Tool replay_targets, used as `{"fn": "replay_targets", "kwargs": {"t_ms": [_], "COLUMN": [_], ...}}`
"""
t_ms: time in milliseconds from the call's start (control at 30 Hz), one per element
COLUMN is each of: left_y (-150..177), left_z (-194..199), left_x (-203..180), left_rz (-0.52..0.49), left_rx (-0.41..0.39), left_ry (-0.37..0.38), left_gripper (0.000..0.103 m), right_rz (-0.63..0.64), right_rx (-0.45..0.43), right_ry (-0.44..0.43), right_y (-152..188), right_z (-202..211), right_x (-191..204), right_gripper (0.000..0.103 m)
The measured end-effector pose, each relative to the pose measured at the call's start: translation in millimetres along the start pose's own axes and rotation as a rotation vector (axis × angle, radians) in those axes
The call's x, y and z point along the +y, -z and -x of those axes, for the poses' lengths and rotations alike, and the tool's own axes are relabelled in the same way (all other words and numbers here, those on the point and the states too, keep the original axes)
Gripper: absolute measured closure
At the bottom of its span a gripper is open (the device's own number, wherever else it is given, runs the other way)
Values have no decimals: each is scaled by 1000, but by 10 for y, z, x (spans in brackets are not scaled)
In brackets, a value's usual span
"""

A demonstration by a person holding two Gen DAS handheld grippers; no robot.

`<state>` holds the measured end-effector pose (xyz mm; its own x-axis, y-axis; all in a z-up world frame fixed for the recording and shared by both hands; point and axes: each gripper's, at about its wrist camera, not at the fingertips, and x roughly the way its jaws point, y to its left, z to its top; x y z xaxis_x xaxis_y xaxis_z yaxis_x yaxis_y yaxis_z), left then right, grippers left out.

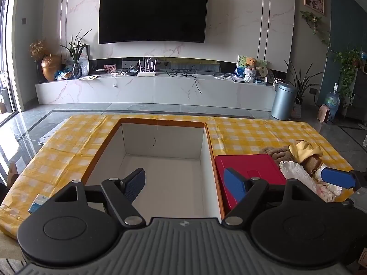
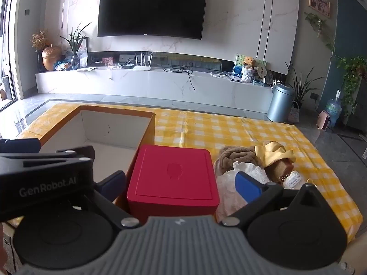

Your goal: Organize soft objects

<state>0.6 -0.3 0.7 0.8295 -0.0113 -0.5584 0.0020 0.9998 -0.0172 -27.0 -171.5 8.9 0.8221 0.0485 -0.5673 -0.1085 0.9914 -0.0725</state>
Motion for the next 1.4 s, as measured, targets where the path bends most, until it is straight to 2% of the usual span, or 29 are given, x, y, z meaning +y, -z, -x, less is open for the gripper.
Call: {"fn": "replay_targets", "kwargs": {"t_ms": [67, 167, 233, 367, 467, 967, 1400], "left_y": [-19, -28, -24, 13, 20, 31, 31], "left_z": [-7, 46, 22, 12, 17, -14, -18], "left_x": [-33, -141, -98, 21, -1, -17, -8], "left_rz": [10, 4, 18, 54, 35, 28, 26], "left_rx": [-3, -48, -39, -20, -17, 13, 16], "left_ry": [-4, -17, 2, 45, 35, -4, 3], "left_gripper": [14, 14, 14, 14, 14, 14, 14], "right_rz": [-27, -30, -22, -30, -35, -27, -20], "right_rx": [-21, -3, 1, -11, -12, 15, 19], "right_ry": [-11, -3, 2, -13, -21, -10, -5], "right_y": [21, 27, -77, -60, 35, 57, 60], "right_z": [1, -27, -21, 79, 36, -35, -31], "right_x": [-27, -29, 51, 12, -46, -40, -33], "right_gripper": [3, 3, 3, 3, 3, 3, 3]}}
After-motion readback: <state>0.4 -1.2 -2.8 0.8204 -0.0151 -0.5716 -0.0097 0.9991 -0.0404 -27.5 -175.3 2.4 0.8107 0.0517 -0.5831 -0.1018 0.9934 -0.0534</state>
